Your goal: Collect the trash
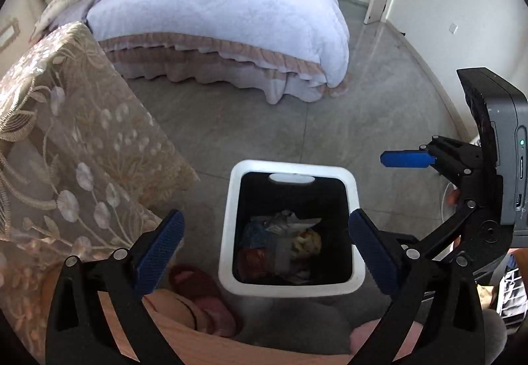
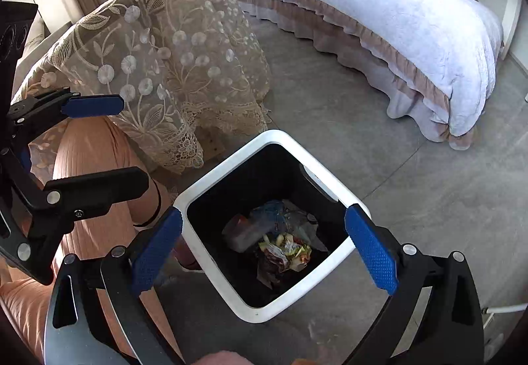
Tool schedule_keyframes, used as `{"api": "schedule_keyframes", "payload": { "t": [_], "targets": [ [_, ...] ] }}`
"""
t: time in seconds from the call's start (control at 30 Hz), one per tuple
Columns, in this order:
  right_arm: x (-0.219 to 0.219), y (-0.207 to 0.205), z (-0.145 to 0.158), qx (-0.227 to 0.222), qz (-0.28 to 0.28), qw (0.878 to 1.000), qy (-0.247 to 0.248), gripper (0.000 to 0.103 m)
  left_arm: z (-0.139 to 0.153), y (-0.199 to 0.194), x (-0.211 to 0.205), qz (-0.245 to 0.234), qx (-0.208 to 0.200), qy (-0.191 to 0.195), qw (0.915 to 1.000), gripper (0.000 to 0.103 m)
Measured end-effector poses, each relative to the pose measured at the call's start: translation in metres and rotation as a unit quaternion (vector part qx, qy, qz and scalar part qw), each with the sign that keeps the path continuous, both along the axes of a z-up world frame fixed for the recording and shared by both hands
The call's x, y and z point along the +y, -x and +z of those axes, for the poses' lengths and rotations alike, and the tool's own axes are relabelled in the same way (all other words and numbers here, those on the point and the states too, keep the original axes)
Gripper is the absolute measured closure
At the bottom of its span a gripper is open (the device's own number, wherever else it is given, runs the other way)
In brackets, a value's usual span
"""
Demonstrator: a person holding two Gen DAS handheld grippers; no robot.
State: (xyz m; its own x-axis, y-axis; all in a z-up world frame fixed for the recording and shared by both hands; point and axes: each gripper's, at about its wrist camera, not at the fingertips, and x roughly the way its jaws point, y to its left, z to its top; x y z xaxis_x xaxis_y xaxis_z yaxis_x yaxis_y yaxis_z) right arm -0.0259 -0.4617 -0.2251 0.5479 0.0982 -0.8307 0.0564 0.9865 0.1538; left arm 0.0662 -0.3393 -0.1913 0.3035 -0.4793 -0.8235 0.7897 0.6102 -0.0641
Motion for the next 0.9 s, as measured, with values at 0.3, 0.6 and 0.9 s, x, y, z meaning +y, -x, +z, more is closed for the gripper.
{"api": "schedule_keyframes", "payload": {
  "t": [0.3,0.6,0.9],
  "targets": [
    [0.012,-0.010,0.045,-0.064,0.001,0.998,0.004,0.005,0.055,0.007,0.026,0.044,-0.092,0.014,0.9947,0.005],
    [0.081,-0.051,0.141,-0.222,0.038,0.974,0.011,0.005,0.142,-0.008,0.115,0.181,-0.201,0.035,0.9620,0.005],
    [0.170,-0.091,0.192,-0.277,0.095,0.956,0.009,0.005,0.175,-0.017,0.215,0.318,-0.260,0.026,0.9113,0.005]
  ]
}}
